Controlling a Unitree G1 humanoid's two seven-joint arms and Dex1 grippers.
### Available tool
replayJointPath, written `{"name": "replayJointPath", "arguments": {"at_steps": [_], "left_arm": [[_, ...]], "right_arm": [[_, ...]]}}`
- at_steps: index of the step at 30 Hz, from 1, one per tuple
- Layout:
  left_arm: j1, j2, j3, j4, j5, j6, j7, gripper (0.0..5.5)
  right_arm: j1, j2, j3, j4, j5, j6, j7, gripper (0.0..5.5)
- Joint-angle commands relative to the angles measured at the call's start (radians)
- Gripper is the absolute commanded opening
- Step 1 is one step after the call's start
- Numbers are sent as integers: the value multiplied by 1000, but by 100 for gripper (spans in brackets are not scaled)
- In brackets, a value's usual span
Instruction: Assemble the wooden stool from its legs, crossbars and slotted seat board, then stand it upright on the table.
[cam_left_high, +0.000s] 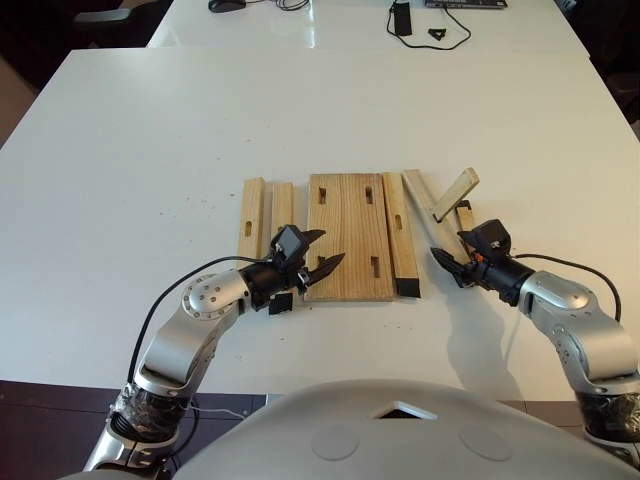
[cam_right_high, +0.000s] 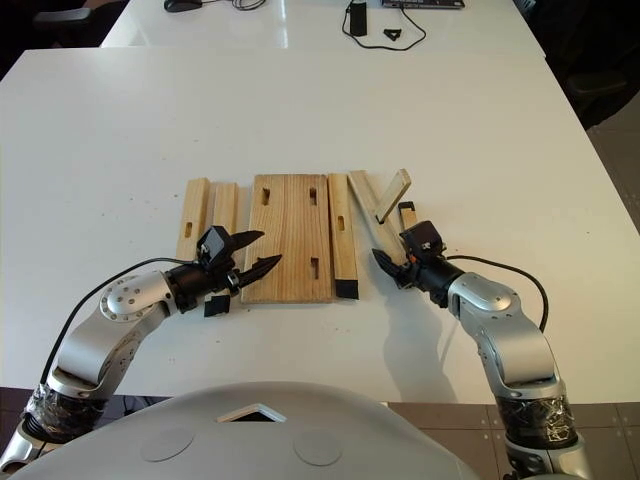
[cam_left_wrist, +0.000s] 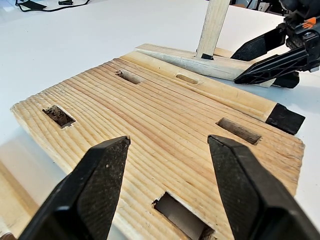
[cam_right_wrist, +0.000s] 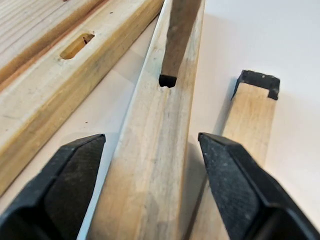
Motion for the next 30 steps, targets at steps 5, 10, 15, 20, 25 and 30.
{"name": "replayJointPath", "arguments": {"at_steps": [5,10,15,20,25,30], "left_arm": [[-1,8,0,10,25,2,1,289],[-2,8,2,11,29,2,0,289],[-7,10,5,12,29,4,-2,289],[-43,-5,50,3,-8,19,7,289],[-181,-97,187,8,-127,174,125,289],[-306,-184,337,-59,-552,399,153,289]], "right_arm": [[6,64,-32,48,13,44,-52,261],[-3,74,-42,70,9,37,-68,203],[-22,106,-61,66,25,31,-83,203],[-103,169,-135,19,126,-9,-65,203],[-209,120,-192,-54,257,-73,82,203],[-260,53,-307,-151,676,23,274,203]]}}
